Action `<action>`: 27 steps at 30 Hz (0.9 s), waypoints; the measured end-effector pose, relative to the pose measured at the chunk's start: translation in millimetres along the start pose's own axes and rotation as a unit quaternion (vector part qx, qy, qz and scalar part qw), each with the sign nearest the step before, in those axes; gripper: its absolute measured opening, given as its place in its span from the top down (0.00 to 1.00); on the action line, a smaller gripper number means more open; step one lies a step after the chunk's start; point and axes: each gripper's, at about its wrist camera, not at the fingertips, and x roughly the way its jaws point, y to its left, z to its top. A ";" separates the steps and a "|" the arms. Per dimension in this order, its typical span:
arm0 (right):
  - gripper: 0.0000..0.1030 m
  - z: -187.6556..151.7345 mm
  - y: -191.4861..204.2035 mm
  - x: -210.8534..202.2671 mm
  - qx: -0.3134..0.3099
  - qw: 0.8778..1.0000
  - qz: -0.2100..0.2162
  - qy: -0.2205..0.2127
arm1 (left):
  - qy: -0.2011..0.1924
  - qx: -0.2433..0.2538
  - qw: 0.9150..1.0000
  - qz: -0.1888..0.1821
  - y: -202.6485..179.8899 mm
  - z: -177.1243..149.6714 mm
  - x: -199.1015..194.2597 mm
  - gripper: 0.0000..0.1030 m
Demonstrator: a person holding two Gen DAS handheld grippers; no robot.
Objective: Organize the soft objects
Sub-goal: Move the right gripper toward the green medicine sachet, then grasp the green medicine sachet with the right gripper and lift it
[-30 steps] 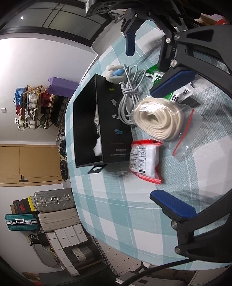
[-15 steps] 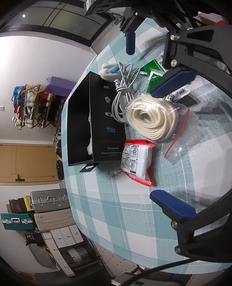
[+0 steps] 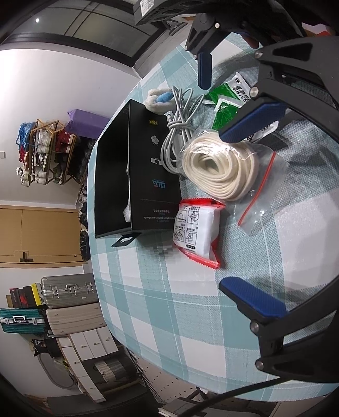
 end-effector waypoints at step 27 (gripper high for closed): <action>0.30 3.6 8.8 8.3 -0.018 1.000 -0.017 -0.002 | 0.010 0.007 1.000 -0.004 -5.7 -1.8 6.5 0.00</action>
